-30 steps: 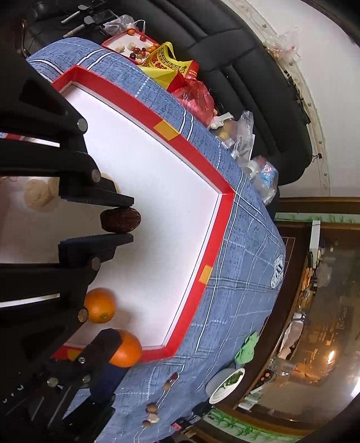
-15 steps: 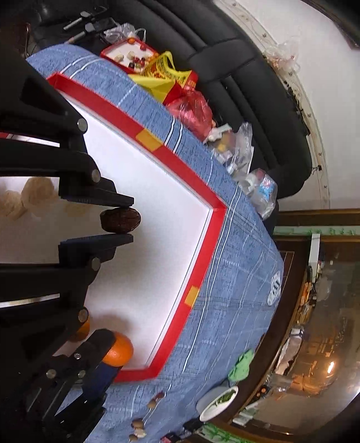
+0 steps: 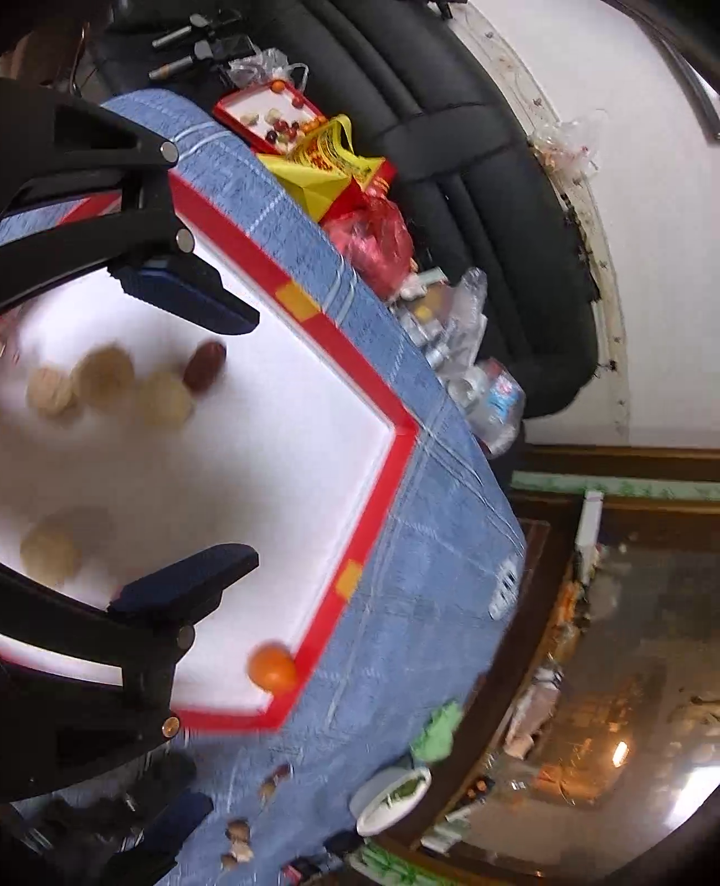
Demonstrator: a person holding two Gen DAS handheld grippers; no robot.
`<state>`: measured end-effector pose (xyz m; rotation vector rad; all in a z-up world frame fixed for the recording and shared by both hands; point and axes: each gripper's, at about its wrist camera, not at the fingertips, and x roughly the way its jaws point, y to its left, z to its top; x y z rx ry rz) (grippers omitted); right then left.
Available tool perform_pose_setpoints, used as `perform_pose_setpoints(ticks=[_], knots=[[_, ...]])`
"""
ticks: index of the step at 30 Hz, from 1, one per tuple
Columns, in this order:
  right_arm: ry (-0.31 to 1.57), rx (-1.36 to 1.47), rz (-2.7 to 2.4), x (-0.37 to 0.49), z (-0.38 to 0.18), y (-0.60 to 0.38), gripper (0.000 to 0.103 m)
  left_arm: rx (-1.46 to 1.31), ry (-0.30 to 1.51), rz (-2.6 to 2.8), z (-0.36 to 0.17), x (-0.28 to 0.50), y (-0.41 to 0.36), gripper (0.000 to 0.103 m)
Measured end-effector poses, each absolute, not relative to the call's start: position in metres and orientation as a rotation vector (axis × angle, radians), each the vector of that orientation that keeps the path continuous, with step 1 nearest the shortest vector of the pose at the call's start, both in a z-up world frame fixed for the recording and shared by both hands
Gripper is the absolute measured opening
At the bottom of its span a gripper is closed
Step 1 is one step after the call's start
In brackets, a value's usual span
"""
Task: Organize fruits
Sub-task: 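Return both grippers to the row and grasp another red date with the left gripper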
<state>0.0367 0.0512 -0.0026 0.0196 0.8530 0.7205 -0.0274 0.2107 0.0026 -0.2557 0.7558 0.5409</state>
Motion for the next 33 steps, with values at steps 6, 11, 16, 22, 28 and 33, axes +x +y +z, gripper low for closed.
perform_pose_setpoints(ticks=[6, 11, 16, 22, 28, 33], knots=[[0.769, 0.104, 0.509, 0.056, 0.002, -0.06, 0.064, -0.196, 0.769, 0.39, 0.005, -0.004, 0.158, 0.078], [0.855, 0.119, 0.278, 0.107, -0.025, -0.139, 0.059, -0.14, 0.798, 0.278, 0.004, 0.024, 0.114, 0.078], [0.893, 0.114, 0.247, 0.139, -0.036, -0.156, 0.055, -0.059, 0.824, 0.223, -0.001, 0.058, 0.085, 0.077], [0.913, 0.042, 0.198, 0.163, -0.047, -0.152, 0.046, -0.029, 0.853, 0.15, -0.01, 0.104, 0.065, 0.077], [0.921, 0.059, 0.221, 0.165, -0.055, -0.163, 0.044, 0.068, 0.901, 0.084, -0.029, 0.152, 0.049, 0.047], [0.899, 0.116, 0.259, 0.161, -0.051, -0.17, 0.044, 0.028, 0.911, 0.002, -0.037, 0.165, 0.044, 0.045]])
